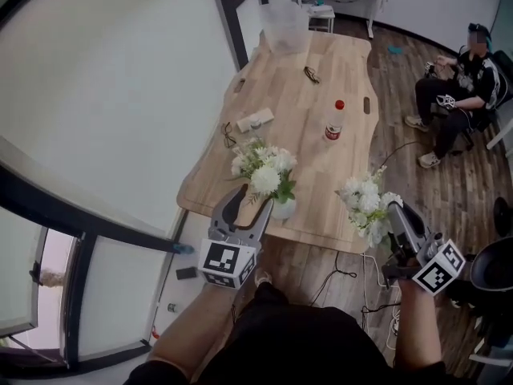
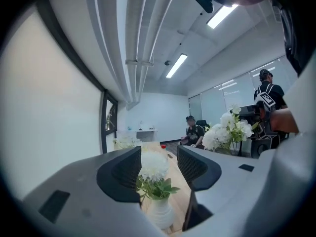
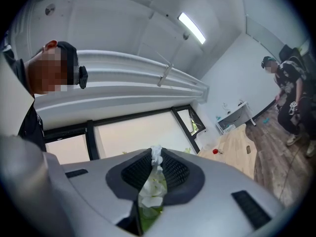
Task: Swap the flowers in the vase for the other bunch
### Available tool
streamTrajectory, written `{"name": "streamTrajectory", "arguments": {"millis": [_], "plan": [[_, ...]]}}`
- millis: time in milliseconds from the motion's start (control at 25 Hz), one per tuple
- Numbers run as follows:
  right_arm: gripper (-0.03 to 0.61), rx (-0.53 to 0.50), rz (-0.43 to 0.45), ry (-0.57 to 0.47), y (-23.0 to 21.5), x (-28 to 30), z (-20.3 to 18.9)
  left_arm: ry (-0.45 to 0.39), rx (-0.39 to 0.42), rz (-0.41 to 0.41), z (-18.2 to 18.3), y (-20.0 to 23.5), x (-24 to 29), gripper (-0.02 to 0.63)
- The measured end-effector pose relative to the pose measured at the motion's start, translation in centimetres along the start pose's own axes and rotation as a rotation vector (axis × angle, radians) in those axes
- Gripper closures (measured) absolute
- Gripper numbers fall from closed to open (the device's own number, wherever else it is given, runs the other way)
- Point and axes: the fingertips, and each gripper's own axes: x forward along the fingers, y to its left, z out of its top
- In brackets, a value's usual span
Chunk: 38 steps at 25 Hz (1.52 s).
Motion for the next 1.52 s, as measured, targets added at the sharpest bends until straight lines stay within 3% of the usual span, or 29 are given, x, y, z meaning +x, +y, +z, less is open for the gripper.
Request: {"name": "streamTrajectory", "arguments": {"millis": [480,520,560,680,1280,1520], "plan": [[0.506,-0.022,-0.077,0.019,-0.3,3.1,0.4,0.101,-0.039,-0.107,-3.7,1.5,4.3,0.397],[0.506,-0.023,-0.082,0.022,-0.3,3.3,0.3,0.104,-0.044,-0.118,-3.8,1.7,4.4,0.405],[0.506,-0.023,-0.086,0.025,-0.2,3.5,0.3,0.104,-0.046,-0.129,-3.8,1.8,4.4,0.458],[0.506,-0.025,-0.098,0.029,0.2,3.7,0.4,0.091,-0.042,-0.159,-3.0,1.6,4.2,0.518],[0.506,-0.049,-0.123,-0.018,2.0,7.8,0.0,-0.067,0.023,-0.248,2.1,4.0,3.1,0.541],[0.506,0.020,-0.078,-0.106,3.5,9.1,0.7,-0.123,0.048,-0.255,4.9,6.3,2.5,0.545]]}}
